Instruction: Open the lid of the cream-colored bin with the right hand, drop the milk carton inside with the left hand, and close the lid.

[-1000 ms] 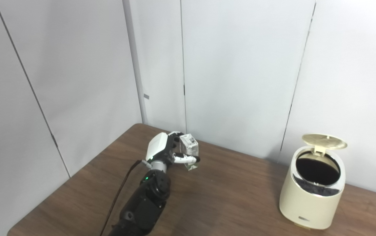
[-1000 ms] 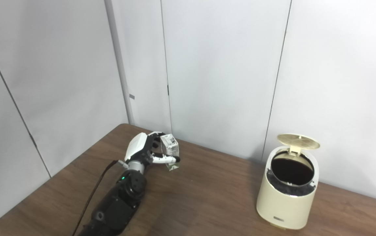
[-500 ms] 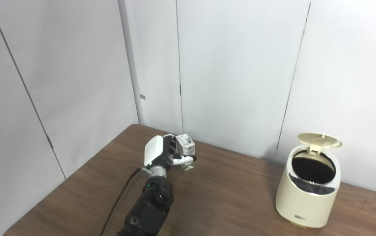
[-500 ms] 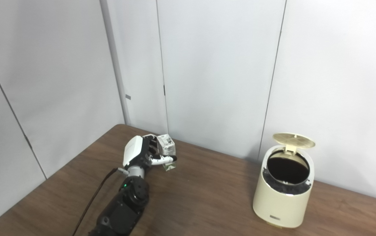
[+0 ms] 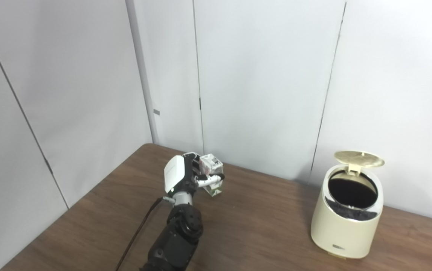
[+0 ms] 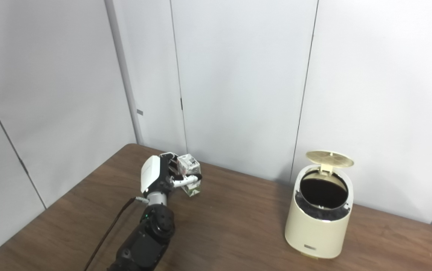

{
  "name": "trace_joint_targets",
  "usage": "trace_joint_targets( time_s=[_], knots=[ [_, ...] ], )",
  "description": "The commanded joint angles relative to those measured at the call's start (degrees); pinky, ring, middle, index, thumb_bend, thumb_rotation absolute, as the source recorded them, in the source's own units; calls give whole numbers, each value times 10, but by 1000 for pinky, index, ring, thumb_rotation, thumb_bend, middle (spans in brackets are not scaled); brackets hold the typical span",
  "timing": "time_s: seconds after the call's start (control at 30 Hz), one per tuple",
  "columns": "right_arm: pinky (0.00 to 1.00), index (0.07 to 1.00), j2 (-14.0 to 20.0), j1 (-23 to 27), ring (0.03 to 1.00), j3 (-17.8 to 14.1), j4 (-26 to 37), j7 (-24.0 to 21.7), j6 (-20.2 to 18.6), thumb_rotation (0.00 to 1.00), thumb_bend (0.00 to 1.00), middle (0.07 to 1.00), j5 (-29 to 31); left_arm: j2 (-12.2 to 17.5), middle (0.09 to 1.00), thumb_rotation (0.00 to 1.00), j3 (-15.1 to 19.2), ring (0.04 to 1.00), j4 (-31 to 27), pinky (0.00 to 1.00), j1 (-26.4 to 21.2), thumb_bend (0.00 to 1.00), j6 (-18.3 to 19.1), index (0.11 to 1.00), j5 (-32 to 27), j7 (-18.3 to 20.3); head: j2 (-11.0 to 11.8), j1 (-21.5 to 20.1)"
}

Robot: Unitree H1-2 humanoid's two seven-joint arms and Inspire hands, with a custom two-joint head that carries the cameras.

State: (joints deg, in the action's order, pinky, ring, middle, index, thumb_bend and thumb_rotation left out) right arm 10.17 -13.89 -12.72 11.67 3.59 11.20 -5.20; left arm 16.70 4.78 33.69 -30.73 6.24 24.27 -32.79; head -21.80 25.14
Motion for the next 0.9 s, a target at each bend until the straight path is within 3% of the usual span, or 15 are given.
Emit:
trace_joint_targets(
  time_s=[0.0,0.2,0.33,0.5,0.57,0.67,0.8,0.87],
  knots=[
    [734,748,2,9,786,1,9,3,21,436,199,774,0,19,466,0,2,386,-28,300,-30,522,-21,492,0,-4,0,0],
    [734,754,-8,17,787,10,8,7,12,402,181,778,-17,23,452,0,6,367,-40,287,-21,521,-44,501,-14,5,3,-15],
    [706,749,-18,28,769,21,-6,16,23,391,182,768,-35,15,449,0,18,378,-134,304,15,521,-56,502,-42,30,7,-45],
    [681,744,-28,54,754,38,-36,28,25,478,195,764,-62,-10,460,0,9,402,-242,307,50,506,-78,515,-46,53,15,-69],
    [677,744,-36,70,756,45,-50,36,18,522,196,766,-78,-25,465,0,2,402,-280,297,65,500,-104,529,-49,59,20,-98],
    [646,743,-51,93,752,54,-70,53,9,628,217,767,-104,-43,479,0,0,408,-323,301,79,499,-129,534,-62,74,18,-132],
    [631,754,-60,118,755,70,-96,71,9,700,187,777,-134,-64,479,0,-8,401,-370,294,94,498,-168,536,-55,89,22,-162],
    [636,754,-65,133,755,79,-117,84,19,694,146,775,-146,-73,480,0,-15,411,-377,308,98,500,-195,522,-59,96,34,-182]
  ],
)
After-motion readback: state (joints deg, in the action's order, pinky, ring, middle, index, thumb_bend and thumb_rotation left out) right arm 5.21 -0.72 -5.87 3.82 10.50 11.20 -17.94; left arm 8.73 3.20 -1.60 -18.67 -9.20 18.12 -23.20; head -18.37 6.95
